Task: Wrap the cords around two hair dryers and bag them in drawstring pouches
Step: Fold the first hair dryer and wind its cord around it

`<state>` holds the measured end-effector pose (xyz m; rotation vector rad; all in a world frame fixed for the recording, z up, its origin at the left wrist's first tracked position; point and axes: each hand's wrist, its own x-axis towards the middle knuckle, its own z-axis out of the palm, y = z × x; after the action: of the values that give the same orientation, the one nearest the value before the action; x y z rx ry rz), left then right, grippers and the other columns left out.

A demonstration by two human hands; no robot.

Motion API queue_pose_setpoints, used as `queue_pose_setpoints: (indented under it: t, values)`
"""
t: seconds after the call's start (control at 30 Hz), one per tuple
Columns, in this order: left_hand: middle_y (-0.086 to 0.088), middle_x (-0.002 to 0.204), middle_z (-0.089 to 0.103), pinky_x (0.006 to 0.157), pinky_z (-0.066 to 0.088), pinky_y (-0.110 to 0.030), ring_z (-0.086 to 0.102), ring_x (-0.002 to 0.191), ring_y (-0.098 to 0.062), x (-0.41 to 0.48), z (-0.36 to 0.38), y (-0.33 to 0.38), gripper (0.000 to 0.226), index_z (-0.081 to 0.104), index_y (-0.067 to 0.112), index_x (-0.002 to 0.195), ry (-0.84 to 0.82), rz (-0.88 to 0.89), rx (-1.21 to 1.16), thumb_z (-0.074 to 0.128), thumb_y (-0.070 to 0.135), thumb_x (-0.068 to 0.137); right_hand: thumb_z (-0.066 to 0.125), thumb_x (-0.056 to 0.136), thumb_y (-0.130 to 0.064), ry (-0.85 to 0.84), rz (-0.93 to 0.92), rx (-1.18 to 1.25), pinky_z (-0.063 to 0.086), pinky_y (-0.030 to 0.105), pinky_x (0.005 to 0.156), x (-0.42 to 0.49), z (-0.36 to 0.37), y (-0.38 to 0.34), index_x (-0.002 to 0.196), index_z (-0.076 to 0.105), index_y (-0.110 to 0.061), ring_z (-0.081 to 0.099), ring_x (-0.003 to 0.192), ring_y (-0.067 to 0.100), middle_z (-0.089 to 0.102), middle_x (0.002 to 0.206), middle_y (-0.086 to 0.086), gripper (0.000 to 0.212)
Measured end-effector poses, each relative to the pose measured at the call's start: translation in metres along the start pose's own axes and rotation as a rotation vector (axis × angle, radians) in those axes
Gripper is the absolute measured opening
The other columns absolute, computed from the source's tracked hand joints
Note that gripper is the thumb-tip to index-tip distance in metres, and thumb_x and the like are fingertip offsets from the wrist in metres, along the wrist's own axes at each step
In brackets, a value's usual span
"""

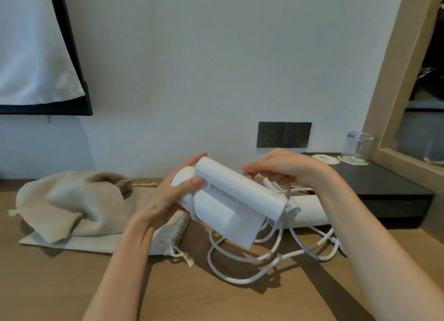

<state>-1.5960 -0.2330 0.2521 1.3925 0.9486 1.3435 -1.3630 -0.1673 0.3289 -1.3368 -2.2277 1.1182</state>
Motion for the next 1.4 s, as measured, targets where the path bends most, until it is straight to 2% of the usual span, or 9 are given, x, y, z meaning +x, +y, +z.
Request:
queue_pose_setpoints:
  t: [0.2, 0.3, 0.53, 0.77, 0.83, 0.97, 1.1, 1.23, 1.4]
  values:
    - [0.013, 0.118, 0.057, 0.053, 0.05, -0.023, 0.063, 0.09, -0.014, -0.005, 0.0, 0.007, 0.062, 0.059, 0.053, 0.115, 0.09, 0.089, 0.186, 0.071, 0.051, 0.054, 0.058, 0.092, -0.036, -0.007, -0.015, -0.121, 0.015, 0.02, 0.041, -0.009, -0.004, -0.027, 0.093, 0.077, -0.02, 0.018, 0.043, 0.008, 0.029, 0.051, -0.007, 0.025]
    - [0.028, 0.1, 0.059, 0.048, 0.049, -0.023, 0.061, 0.08, -0.004, -0.005, -0.004, 0.009, 0.063, 0.059, 0.05, 0.115, 0.163, 0.166, 0.236, 0.072, 0.049, 0.054, 0.05, 0.098, -0.028, -0.063, -0.049, -0.06, 0.013, 0.02, 0.04, -0.015, -0.006, -0.04, 0.104, 0.074, -0.015, 0.017, 0.044, 0.007, 0.025, 0.055, -0.005, 0.028]
    - [0.016, 0.11, 0.055, 0.059, 0.057, -0.032, 0.058, 0.094, -0.011, 0.001, -0.007, 0.0, 0.058, 0.058, 0.048, 0.115, 0.415, 0.342, 0.381, 0.082, 0.039, 0.064, 0.039, 0.103, -0.022, -0.103, -0.104, 0.072, 0.012, 0.015, 0.036, -0.017, 0.0, -0.068, 0.12, 0.061, -0.002, 0.016, 0.042, 0.004, 0.023, 0.056, -0.006, 0.035]
    - [0.019, 0.105, 0.049, 0.072, 0.055, -0.053, 0.053, 0.101, -0.013, 0.008, -0.004, -0.007, 0.048, 0.058, 0.046, 0.111, 0.664, 0.419, 0.369, 0.077, 0.045, 0.068, 0.039, 0.101, -0.025, 0.228, -0.308, -0.209, 0.019, 0.02, 0.045, -0.017, 0.037, -0.07, 0.113, 0.065, -0.004, 0.024, 0.05, 0.009, 0.031, 0.064, 0.004, 0.036]
    - [0.016, 0.107, 0.05, 0.071, 0.056, -0.051, 0.053, 0.101, -0.014, 0.009, -0.004, -0.009, 0.045, 0.058, 0.042, 0.112, 0.705, 0.416, 0.333, 0.079, 0.039, 0.072, 0.038, 0.101, -0.026, 0.344, -0.425, -0.342, 0.021, 0.022, 0.049, -0.011, 0.053, -0.065, 0.11, 0.062, 0.005, 0.029, 0.054, 0.009, 0.039, 0.065, 0.006, 0.04]
    - [-0.005, 0.108, 0.054, 0.05, 0.055, -0.027, 0.059, 0.095, -0.019, 0.008, 0.006, -0.005, 0.035, 0.057, 0.037, 0.103, 0.722, 0.399, 0.169, 0.078, 0.034, 0.075, 0.038, 0.102, -0.024, 0.45, -0.57, -0.328, 0.039, 0.028, 0.063, -0.006, 0.075, -0.056, 0.106, 0.065, -0.009, 0.049, 0.067, 0.011, 0.059, 0.074, 0.001, 0.031]
    - [0.001, 0.091, 0.055, 0.047, 0.052, -0.024, 0.06, 0.078, -0.013, 0.008, 0.011, -0.004, 0.026, 0.055, 0.033, 0.094, 0.733, 0.356, 0.001, 0.075, 0.029, 0.078, 0.033, 0.104, -0.027, 0.442, -0.559, -0.367, 0.048, 0.038, 0.073, -0.008, 0.091, -0.048, 0.147, 0.031, -0.031, 0.058, 0.09, 0.02, 0.064, 0.106, 0.005, 0.044]
    - [-0.001, 0.094, 0.056, 0.054, 0.056, -0.032, 0.063, 0.08, -0.018, 0.009, 0.014, -0.005, 0.027, 0.055, 0.03, 0.096, 0.699, 0.278, -0.131, 0.072, 0.04, 0.077, 0.036, 0.103, -0.022, 0.526, -0.649, -0.496, 0.049, 0.037, 0.064, -0.005, 0.104, -0.035, 0.15, 0.007, -0.038, 0.058, 0.083, 0.021, 0.062, 0.097, 0.002, 0.057]
    - [-0.006, 0.098, 0.055, 0.051, 0.053, -0.027, 0.061, 0.08, -0.02, 0.012, 0.012, -0.005, 0.036, 0.053, 0.03, 0.101, 0.741, 0.134, -0.31, 0.067, 0.051, 0.076, 0.043, 0.098, -0.011, 0.569, -0.571, -0.778, 0.055, 0.042, 0.07, 0.005, 0.116, -0.009, 0.146, -0.017, -0.038, 0.063, 0.088, 0.028, 0.06, 0.12, 0.005, 0.081]
